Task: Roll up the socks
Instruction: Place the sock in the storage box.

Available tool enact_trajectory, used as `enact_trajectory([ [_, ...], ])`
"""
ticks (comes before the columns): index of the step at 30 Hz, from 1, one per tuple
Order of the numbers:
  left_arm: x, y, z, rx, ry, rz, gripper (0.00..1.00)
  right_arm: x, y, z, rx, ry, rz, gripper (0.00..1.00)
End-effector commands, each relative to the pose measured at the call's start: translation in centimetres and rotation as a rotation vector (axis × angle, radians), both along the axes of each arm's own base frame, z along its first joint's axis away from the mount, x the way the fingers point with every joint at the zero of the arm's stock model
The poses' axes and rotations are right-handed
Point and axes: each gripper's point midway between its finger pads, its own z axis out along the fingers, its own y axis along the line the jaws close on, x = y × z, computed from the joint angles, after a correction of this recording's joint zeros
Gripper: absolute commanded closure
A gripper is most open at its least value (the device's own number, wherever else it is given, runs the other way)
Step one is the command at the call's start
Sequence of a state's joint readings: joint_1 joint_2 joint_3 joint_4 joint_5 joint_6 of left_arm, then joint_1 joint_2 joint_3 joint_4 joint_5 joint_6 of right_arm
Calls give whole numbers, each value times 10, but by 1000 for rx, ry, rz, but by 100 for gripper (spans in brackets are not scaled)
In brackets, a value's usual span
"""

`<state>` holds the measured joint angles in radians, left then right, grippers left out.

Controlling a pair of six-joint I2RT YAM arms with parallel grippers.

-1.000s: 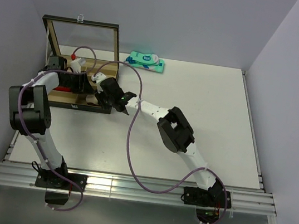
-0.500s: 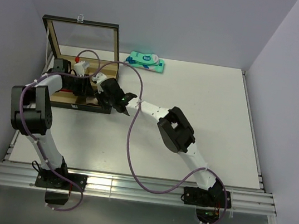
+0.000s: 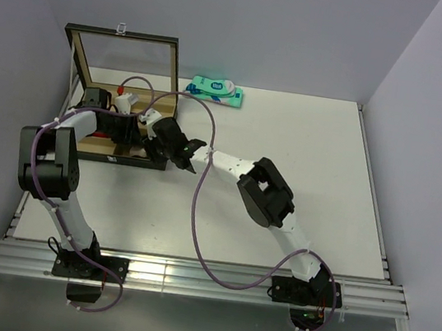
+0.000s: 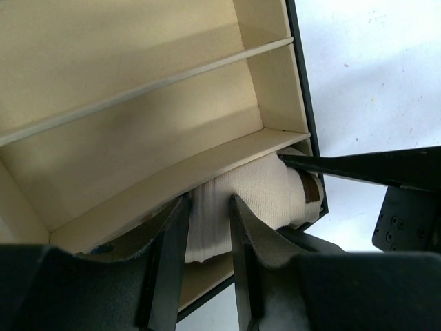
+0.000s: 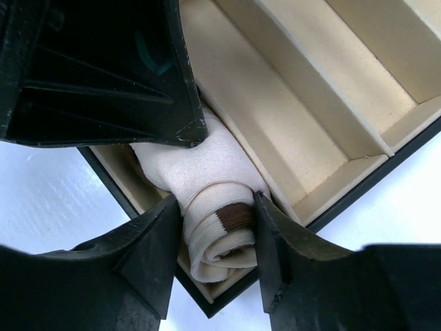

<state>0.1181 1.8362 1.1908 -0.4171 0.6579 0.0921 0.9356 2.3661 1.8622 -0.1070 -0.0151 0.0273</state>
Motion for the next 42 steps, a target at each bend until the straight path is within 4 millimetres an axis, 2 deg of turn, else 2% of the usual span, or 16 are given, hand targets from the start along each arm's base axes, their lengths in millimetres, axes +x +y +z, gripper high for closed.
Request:
enact_trajectory([
  [1, 0, 6, -10, 57, 6, -8, 64, -59, -59, -78, -290, 244, 34, 45],
  [15, 0, 0, -8, 57, 7, -32, 65, -59, -59, -58, -270, 222, 53, 39],
  [24, 1, -2, -6, 50, 5, -32, 65, -47, -54, -23, -233, 146, 68, 36],
  [36, 2, -4, -8, 45, 12, -44, 65, -40, -63, 23, -166, 105, 46, 35],
  [39, 2, -4, -3, 43, 2, -49, 65, -40, -68, 38, -138, 104, 34, 35],
  [40, 3, -5, 2, 41, -9, -50, 64, -39, -68, 52, -107, 84, 30, 35],
  [42, 7, -6, 12, 36, -31, -51, 63, -43, -73, 55, -89, 87, 32, 35],
])
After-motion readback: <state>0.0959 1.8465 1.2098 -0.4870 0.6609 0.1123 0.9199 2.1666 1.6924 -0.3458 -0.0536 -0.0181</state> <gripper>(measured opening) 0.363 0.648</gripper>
